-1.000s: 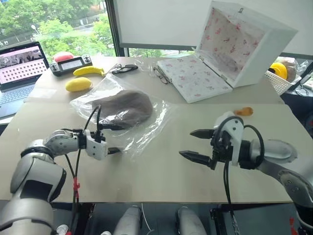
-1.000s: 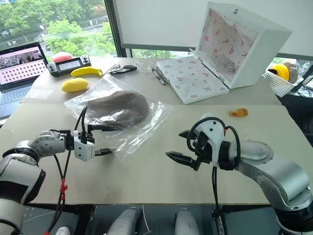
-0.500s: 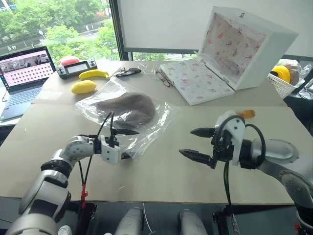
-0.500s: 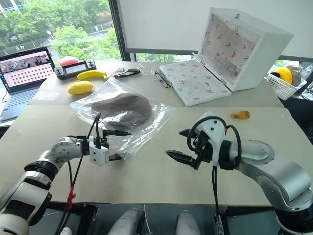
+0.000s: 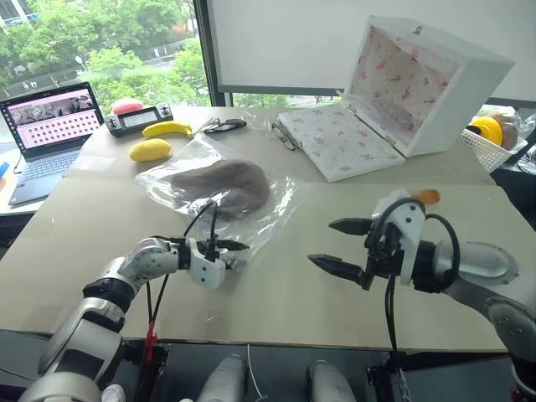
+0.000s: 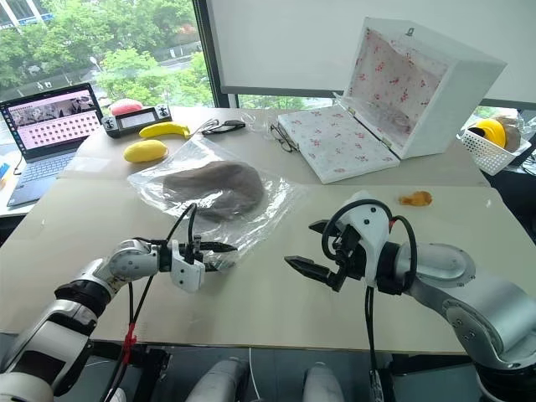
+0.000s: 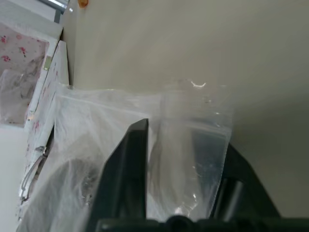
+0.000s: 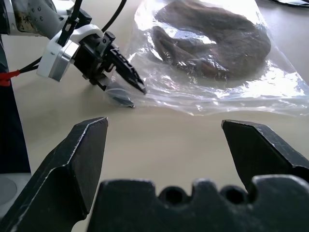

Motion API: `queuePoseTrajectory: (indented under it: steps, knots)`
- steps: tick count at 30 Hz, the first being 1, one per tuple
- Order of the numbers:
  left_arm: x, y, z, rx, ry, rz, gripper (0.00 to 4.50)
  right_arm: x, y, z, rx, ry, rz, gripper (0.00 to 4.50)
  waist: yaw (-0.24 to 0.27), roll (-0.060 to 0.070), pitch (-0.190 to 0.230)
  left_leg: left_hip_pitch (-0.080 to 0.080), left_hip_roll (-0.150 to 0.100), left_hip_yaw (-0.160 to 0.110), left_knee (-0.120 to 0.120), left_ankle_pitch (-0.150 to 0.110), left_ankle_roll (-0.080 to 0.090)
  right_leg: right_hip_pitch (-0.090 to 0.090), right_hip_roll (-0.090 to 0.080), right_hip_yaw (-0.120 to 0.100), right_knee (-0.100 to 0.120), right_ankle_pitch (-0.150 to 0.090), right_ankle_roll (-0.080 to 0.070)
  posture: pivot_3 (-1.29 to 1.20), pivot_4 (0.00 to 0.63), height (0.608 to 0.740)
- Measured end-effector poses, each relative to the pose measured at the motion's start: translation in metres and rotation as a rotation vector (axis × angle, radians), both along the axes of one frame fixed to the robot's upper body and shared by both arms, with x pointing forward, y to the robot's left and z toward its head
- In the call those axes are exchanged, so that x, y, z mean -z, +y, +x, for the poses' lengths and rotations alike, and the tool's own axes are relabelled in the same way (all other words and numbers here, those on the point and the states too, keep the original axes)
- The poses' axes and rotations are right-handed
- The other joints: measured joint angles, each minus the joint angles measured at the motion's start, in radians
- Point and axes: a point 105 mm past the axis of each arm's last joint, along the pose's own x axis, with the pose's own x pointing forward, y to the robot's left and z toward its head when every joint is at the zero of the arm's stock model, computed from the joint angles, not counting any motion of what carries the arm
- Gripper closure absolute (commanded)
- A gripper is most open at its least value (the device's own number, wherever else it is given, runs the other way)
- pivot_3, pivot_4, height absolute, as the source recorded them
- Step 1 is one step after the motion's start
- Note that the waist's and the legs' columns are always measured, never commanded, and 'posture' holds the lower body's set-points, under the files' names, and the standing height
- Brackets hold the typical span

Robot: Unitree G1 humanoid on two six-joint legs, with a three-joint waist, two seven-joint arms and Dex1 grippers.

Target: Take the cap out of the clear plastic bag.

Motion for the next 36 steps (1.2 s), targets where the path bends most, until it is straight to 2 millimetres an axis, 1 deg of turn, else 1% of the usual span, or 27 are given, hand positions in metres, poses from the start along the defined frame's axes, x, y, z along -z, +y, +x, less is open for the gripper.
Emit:
queuePoseTrajectory:
  steps: [1, 5, 13, 17, 19, 20, 21, 23, 24, 27, 28, 30, 32, 36]
  knots:
    - [-0.001, -0.001, 0.001, 0.003, -0.005, 0.002, 4.42, 0.000, 0.000, 0.000, 0.002, 0.000, 0.000, 0.00, -0.001, 0.003, -0.002, 0.000, 0.000, 0.000, 0.000, 0.000, 0.000, 0.000, 0.000, 0.000, 0.000, 0.000, 0.000, 0.00, 0.150, 0.740]
    - [0.000, 0.000, 0.002, -0.004, -0.003, 0.014, 4.42, 0.000, 0.000, 0.000, 0.004, 0.002, -0.001, 0.00, -0.003, 0.009, -0.006, 0.000, 0.000, 0.000, 0.000, 0.000, 0.000, 0.000, 0.000, 0.000, 0.000, 0.000, 0.000, 0.00, 0.150, 0.740]
    - [-0.003, -0.002, 0.000, 0.002, -0.003, -0.015, 4.42, 0.000, 0.002, -0.003, -0.007, 0.005, 0.005, 0.00, -0.002, 0.010, -0.006, -0.002, 0.000, 0.000, 0.000, 0.000, 0.000, -0.001, 0.000, 0.000, -0.001, 0.000, 0.000, 0.00, 0.150, 0.740]
    - [-0.010, 0.008, -0.013, 0.041, 0.000, -0.085, 4.42, 0.000, 0.002, -0.002, -0.004, 0.004, 0.004, 0.00, -0.017, 0.005, -0.003, -0.006, 0.001, 0.000, 0.000, 0.000, 0.000, -0.007, 0.000, 0.000, -0.002, 0.000, 0.000, 0.00, 0.150, 0.740]
    - [-0.011, 0.020, -0.020, 0.047, 0.000, -0.093, 4.42, 0.000, 0.002, -0.002, -0.002, 0.005, 0.003, 0.00, -0.032, 0.002, -0.001, -0.007, 0.001, 0.000, -0.002, 0.000, 0.000, -0.008, 0.000, 0.000, -0.002, 0.000, 0.000, 0.00, 0.150, 0.740]
    - [-0.012, 0.034, -0.023, 0.025, 0.003, -0.090, 4.42, 0.001, 0.001, -0.003, -0.002, 0.008, 0.002, 0.00, -0.040, 0.000, 0.000, -0.007, 0.001, 0.000, -0.003, 0.000, 0.000, -0.008, 0.000, 0.000, -0.002, 0.000, 0.000, 0.00, 0.150, 0.740]
    - [-0.012, 0.041, -0.024, 0.010, 0.005, -0.086, 4.42, 0.001, 0.001, -0.003, -0.002, 0.009, 0.001, 0.00, -0.046, -0.001, 0.001, -0.007, 0.001, 0.000, -0.004, 0.000, 0.000, -0.009, 0.000, 0.000, -0.002, 0.000, -0.001, 0.00, 0.150, 0.740]
    - [-0.011, 0.068, -0.026, -0.063, 0.014, -0.068, 4.42, 0.002, 0.001, -0.002, -0.001, 0.013, 0.000, 0.00, -0.056, -0.002, 0.002, -0.007, 0.001, 0.000, -0.005, 0.000, 0.000, -0.009, 0.001, 0.000, -0.002, -0.001, -0.001, 0.00, 0.150, 0.740]
    - [-0.013, 0.078, -0.026, -0.097, 0.012, -0.064, 4.42, 0.002, 0.000, -0.002, 0.001, 0.014, -0.001, 0.00, -0.056, -0.003, 0.002, -0.007, 0.001, 0.000, -0.005, 0.000, 0.000, -0.009, 0.001, 0.000, -0.002, -0.001, -0.001, 0.00, 0.150, 0.740]
    - [-0.020, 0.120, -0.019, -0.289, 0.001, -0.072, 4.42, 0.004, -0.001, 0.000, 0.003, 0.019, -0.007, 0.00, -0.055, -0.007, 0.005, -0.006, 0.002, 0.000, -0.005, 0.000, 0.000, -0.009, 0.001, -0.001, -0.002, -0.001, -0.001, 0.00, 0.150, 0.740]
    - [-0.022, 0.130, -0.018, -0.337, 0.000, -0.073, 4.42, 0.004, -0.001, 0.001, 0.000, 0.021, -0.008, 0.00, -0.055, -0.008, 0.005, -0.006, 0.002, 0.000, -0.005, 0.000, 0.000, -0.009, 0.001, -0.001, -0.002, -0.001, -0.001, 0.00, 0.150, 0.740]
    - [-0.023, 0.146, -0.015, -0.427, 0.000, -0.073, 4.42, 0.004, 0.000, 0.001, -0.009, 0.025, -0.010, 0.00, -0.054, -0.008, 0.006, -0.007, 0.001, 0.000, -0.005, 0.000, 0.000, -0.008, 0.001, -0.001, -0.002, -0.001, -0.001, 0.00, 0.150, 0.740]
    - [-0.018, 0.161, -0.011, -0.528, 0.016, -0.060, 4.42, 0.002, 0.001, 0.003, -0.020, 0.018, -0.013, 0.00, -0.050, -0.010, 0.006, -0.007, 0.002, 0.000, -0.005, 0.000, 0.000, -0.009, 0.001, -0.001, -0.002, -0.001, -0.001, 0.00, 0.150, 0.740]
    - [-0.018, 0.181, 0.002, -0.697, -0.011, -0.071, 4.42, 0.003, 0.003, 0.005, -0.039, 0.021, -0.019, 0.00, -0.043, -0.010, 0.007, -0.005, 0.002, 0.000, -0.006, 0.000, 0.000, -0.008, 0.001, -0.001, -0.001, -0.001, -0.001, 0.00, 0.150, 0.740]
